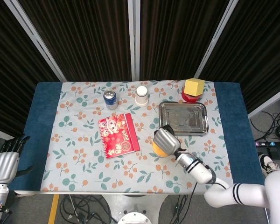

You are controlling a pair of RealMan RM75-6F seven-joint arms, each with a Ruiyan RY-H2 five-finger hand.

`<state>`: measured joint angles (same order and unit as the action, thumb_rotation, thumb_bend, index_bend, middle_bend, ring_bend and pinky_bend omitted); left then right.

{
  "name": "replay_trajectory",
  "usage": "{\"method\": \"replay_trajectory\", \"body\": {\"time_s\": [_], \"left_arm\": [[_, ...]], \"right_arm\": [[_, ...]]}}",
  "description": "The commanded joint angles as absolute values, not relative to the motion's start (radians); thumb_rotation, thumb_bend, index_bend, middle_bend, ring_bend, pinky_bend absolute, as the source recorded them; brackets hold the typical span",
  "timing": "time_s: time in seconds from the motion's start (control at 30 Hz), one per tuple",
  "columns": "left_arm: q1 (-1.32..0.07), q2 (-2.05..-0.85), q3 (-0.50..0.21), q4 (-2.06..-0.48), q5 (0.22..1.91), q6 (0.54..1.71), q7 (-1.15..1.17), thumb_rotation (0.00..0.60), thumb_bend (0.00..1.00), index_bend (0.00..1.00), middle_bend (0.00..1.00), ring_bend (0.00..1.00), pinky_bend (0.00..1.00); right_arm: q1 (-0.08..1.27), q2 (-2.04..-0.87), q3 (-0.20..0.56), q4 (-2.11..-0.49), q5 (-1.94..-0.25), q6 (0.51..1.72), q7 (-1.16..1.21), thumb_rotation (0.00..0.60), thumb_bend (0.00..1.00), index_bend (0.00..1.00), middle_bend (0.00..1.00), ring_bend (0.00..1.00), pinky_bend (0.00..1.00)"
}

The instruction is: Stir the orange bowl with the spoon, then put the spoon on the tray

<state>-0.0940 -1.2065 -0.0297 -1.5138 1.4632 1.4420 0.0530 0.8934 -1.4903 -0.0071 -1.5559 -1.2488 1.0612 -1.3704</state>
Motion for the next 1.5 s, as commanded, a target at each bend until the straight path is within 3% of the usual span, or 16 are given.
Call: {"method": "replay_trajectory", "body": {"time_s": [0.03, 0.5, 0.77, 0.93, 1.1, 1.23, 1.37, 1.5], "left_arm": [[-0.094, -1.206, -0.03, -1.514, 1.463, 1.442, 0.053, 0.6, 0.09, 0.16, 0.16, 0.13, 0.14], [-0.094, -1.206, -0.03, -1.514, 1.463, 1.442, 0.053, 0.6, 0.09, 0.15, 0.16, 0.13, 0.14], [-0.094, -1.206, -0.03, -1.514, 1.463, 1.442, 0.053, 0.6, 0.09, 0.15, 0.16, 0.13, 0.14], [-0.094, -1.206, -0.03, -1.514, 1.463, 1.442, 0.053, 0.6, 0.09, 0.15, 0.16, 0.13, 0.14], [-0.094, -1.206, -0.03, -1.514, 1.463, 1.442, 0.053, 0.6, 0.09, 0.15, 0.16, 0.13, 0.14], [-0.094, -1.206, -0.03, -1.514, 1.463, 1.442, 0.053, 0.6, 0.09, 0.15, 0.16, 0.13, 0.14], [-0.094, -1.206, -0.03, -1.514, 1.463, 1.442, 0.053, 0.6, 0.09, 0.15, 0.16, 0.13, 0.14], [-0.094, -1.206, -0.03, -1.514, 1.463, 1.442, 0.053, 0.6, 0.09, 0.15, 0.16, 0.13, 0.14]], "right_arm": [[0.84, -1.467, 0.04, -1.571, -1.177, 1.06, -1.162, 0.6, 0.5, 0.79, 0.98, 0.96, 1.0], [0.834, -1.459, 0.165, -1.449, -0.941, 0.915, -0.8, 0.6, 0.5, 0.77, 0.98, 0.96, 1.0], [0.893, -1.556, 0.225, -1.217, -0.791, 0.776, -0.666, 0.6, 0.5, 0.73, 0.98, 0.95, 1.0], [0.931, -1.65, 0.232, -1.049, -0.717, 0.727, -0.649, 0.6, 0.43, 0.7, 0.98, 0.95, 1.0], [0.957, -1.734, 0.237, -0.905, -0.653, 0.689, -0.646, 0.6, 0.36, 0.63, 0.98, 0.95, 1.0], [0.966, -1.772, 0.24, -0.839, -0.619, 0.665, -0.644, 0.6, 0.22, 0.49, 0.98, 0.95, 1.0], [0.956, -1.758, 0.242, -0.851, -0.613, 0.664, -0.63, 0.6, 0.1, 0.35, 0.97, 0.95, 1.0], [0.912, -1.674, 0.248, -0.975, -0.654, 0.73, -0.582, 0.6, 0.09, 0.28, 0.96, 0.93, 1.0]]}}
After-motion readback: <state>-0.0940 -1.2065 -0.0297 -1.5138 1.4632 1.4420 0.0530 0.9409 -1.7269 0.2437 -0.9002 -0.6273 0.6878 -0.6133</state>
